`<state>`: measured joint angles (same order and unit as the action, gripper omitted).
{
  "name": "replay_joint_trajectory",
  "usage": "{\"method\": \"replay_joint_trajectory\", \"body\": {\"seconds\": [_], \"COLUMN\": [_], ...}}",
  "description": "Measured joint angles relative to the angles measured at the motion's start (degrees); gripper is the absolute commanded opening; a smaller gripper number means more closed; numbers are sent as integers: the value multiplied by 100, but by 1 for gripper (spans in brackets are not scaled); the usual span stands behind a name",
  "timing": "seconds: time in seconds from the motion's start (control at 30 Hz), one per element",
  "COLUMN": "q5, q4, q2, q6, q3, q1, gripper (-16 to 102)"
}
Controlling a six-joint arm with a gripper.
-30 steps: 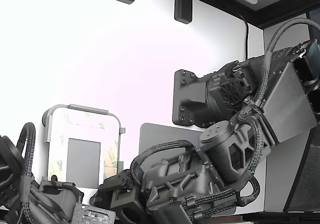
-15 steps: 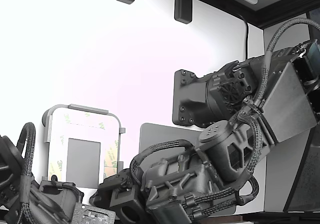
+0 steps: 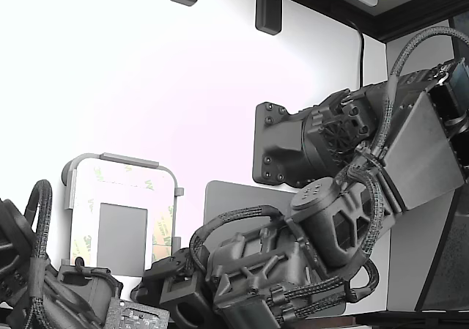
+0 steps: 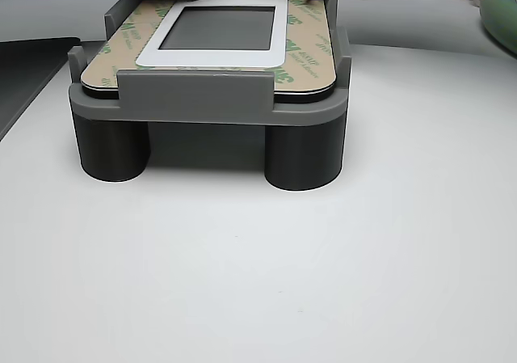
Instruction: Peel off protective film from adhesive tape.
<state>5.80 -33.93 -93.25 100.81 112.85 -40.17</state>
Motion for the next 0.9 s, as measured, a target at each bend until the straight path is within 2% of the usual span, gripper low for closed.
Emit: {"method": "replay_joint_trajectory", "body": {"seconds": [0.9], "q5": [123], "q4": [-149], "q2": [-26], "q6": [-193], "q3": [-44], "q1": [-176], "gripper": [-10]}}
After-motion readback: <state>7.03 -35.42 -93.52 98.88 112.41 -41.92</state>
